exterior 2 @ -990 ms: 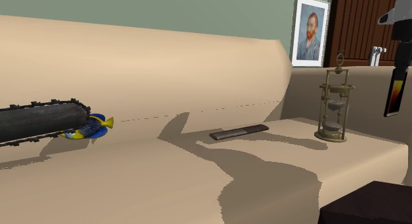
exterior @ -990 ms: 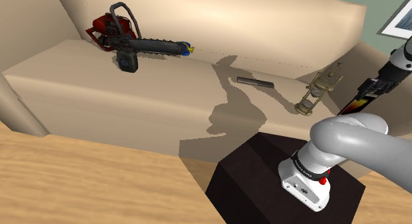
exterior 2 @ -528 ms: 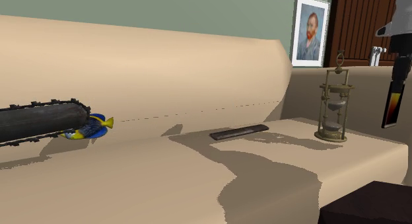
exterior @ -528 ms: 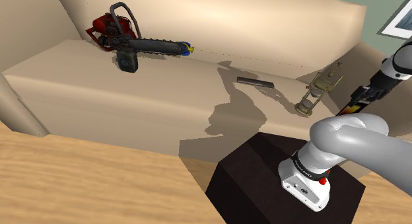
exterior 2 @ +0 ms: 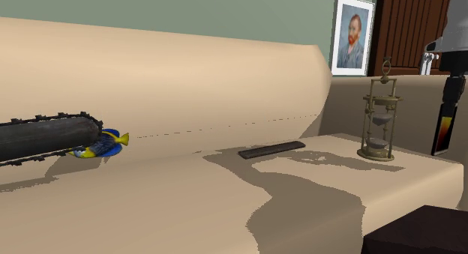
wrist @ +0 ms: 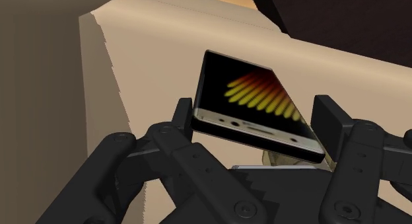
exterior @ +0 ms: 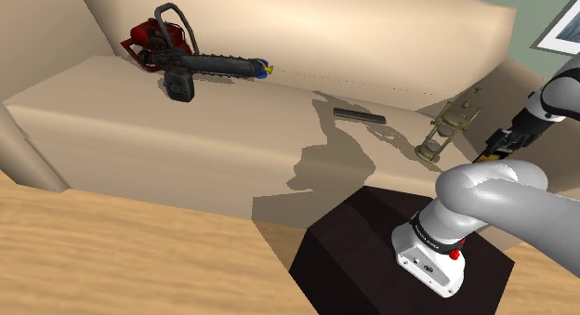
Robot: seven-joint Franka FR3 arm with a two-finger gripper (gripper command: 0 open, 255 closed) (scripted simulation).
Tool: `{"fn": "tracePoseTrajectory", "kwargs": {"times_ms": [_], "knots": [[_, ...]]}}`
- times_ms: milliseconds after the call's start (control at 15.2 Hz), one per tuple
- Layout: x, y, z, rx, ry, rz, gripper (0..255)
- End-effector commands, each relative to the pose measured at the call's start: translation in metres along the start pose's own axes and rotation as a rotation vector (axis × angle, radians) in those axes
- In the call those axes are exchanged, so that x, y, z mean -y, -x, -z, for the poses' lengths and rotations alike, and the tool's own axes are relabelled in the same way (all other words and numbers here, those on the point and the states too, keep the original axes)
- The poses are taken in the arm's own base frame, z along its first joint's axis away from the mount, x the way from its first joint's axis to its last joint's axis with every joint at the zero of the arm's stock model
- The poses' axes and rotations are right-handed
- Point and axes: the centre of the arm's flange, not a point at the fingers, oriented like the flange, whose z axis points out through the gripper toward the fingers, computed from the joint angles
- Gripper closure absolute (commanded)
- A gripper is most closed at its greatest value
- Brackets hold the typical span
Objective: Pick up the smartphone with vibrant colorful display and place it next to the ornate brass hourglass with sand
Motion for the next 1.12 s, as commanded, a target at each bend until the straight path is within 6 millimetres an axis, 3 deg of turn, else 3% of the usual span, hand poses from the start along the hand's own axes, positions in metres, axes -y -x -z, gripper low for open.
{"fn": "tracePoseTrajectory", "kwargs": {"times_ms": [0, 264, 330, 660, 924, 1056], "knots": [[0.0, 0.0, -0.001, 0.0, 0.0, 0.0, 255], [0.0, 0.0, -0.001, 0.0, 0.0, 0.0, 255], [0.0, 0.0, -0.001, 0.0, 0.0, 0.0, 0], [0.0, 0.0, -0.001, 0.0, 0.0, 0.0, 0], [0.0, 0.0, 0.049, 0.0, 0.0, 0.0, 0], [0.0, 0.0, 0.049, 0.0, 0.0, 0.0, 0]]}}
